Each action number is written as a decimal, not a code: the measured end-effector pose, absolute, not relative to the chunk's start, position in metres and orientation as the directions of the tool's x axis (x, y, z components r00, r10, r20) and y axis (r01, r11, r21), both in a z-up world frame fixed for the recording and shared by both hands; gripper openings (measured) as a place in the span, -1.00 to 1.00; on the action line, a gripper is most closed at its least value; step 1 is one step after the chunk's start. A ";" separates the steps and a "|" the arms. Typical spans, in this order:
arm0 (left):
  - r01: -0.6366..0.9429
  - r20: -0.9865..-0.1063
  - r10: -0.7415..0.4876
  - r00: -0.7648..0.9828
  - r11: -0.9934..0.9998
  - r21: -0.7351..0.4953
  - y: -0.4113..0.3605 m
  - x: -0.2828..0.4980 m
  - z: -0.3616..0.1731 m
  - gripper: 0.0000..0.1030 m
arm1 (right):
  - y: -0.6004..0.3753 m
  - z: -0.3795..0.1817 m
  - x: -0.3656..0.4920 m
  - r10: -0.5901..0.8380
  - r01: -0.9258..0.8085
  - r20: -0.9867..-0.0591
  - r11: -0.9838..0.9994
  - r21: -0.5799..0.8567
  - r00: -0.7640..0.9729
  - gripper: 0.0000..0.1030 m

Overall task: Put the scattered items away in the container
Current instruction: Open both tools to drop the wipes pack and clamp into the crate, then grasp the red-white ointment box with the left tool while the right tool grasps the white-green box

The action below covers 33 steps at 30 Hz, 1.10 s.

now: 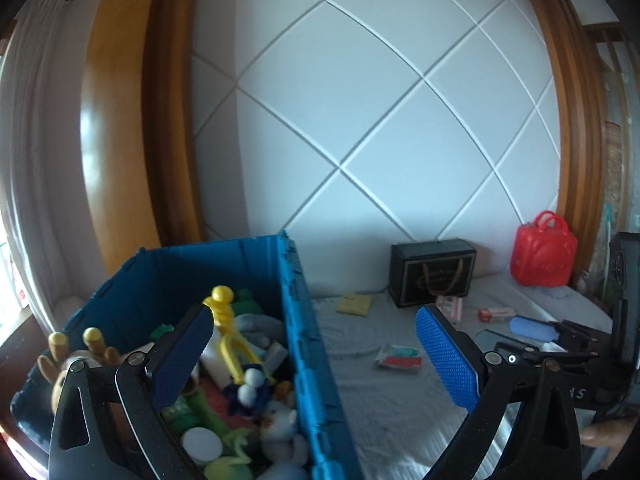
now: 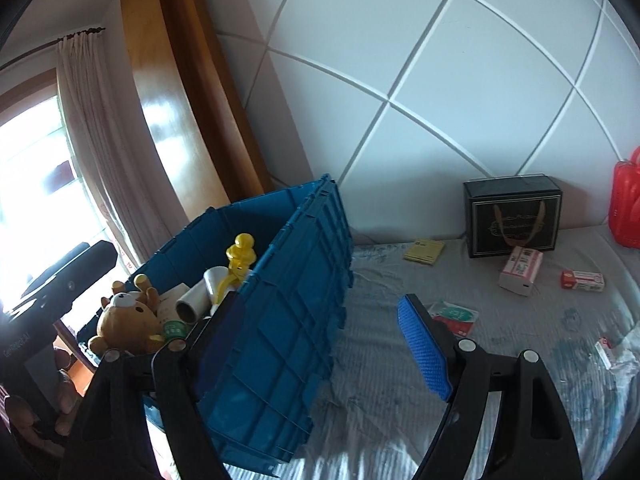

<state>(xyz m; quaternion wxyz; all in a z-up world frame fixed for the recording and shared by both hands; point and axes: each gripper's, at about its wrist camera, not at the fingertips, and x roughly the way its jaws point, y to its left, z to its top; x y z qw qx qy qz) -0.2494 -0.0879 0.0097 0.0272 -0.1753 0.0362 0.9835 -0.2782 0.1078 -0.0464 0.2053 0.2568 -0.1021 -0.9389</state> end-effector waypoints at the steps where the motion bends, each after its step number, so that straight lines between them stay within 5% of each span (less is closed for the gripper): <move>1: -0.085 -0.359 0.059 -0.931 -0.995 0.058 -0.076 -0.253 0.004 0.99 | 0.121 -0.050 -0.277 -0.420 0.313 -0.451 -0.903 0.294 -0.787 0.53; 22: -0.271 -0.583 0.189 -0.790 -0.961 0.056 0.266 -0.322 -0.144 0.99 | 0.505 -0.188 -0.227 -0.050 -0.031 -0.717 -0.994 0.100 -0.695 0.53; 33: -0.334 -0.720 0.211 -0.661 -0.942 0.031 0.363 -0.357 -0.228 0.99 | 0.582 -0.266 -0.187 -0.023 -0.092 -0.831 -0.992 0.089 -0.556 0.53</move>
